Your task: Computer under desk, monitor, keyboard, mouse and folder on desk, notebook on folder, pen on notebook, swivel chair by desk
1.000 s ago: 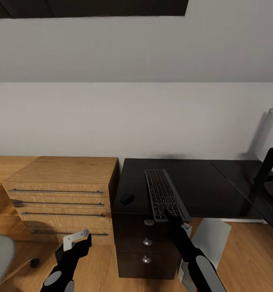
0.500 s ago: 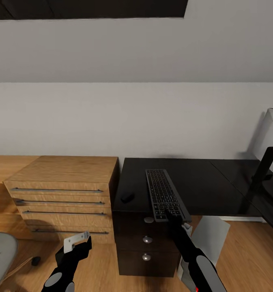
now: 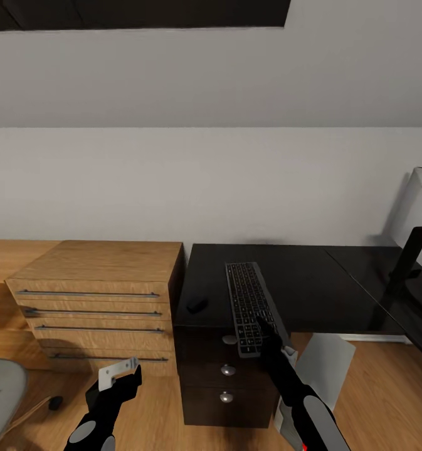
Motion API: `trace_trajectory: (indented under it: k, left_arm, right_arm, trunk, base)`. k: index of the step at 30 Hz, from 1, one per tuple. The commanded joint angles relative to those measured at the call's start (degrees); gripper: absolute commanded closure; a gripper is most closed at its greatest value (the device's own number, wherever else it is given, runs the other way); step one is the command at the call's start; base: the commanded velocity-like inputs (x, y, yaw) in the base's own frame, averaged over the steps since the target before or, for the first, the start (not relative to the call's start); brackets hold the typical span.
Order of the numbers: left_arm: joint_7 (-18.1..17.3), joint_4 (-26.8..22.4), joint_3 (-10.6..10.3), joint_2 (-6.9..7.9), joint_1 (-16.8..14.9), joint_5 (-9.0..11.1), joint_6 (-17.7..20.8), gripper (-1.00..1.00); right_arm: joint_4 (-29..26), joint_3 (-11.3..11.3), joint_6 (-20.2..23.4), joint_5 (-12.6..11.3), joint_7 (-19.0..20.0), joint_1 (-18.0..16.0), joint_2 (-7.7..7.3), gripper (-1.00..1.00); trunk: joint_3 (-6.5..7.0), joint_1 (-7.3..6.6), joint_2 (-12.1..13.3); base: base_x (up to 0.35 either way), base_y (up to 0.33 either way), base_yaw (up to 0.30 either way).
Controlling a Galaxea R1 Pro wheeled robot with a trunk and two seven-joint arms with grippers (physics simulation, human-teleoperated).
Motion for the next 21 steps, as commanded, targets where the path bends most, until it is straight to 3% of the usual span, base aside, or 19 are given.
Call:
trace_trajectory:
  k: [1, 12, 21]
  left_arm:
    - [0.45, -0.09, -0.08, 0.01, -0.01, 0.59, 0.11, -1.00]
    - [0.49, -0.09, -0.08, 0.01, -0.01, 0.59, 0.08, -1.00]
    - [0.62, 0.08, -0.08, 0.10, -0.01, 0.42, -0.13, -1.00]
  right_arm:
    - [0.01, -0.04, 0.16, -0.45, 0.13, -0.02, 0.01, -1.00]
    - [0.01, -0.15, 0.08, -0.45, 0.28, -0.02, 0.01, -1.00]
    - [-0.04, -0.54, 0.07, -0.45, 0.30, -0.02, -0.26, -1.00]
  trunk:
    - [-0.04, 0.00, -0.02]
    - [-0.04, 0.00, -0.02]
    - [-0.04, 0.00, -0.02]
  base:
    - [0.000, 0.000, 0.000]
    - [-0.259, -0.025, 0.000]
    - [-0.171, -0.269, 0.000]
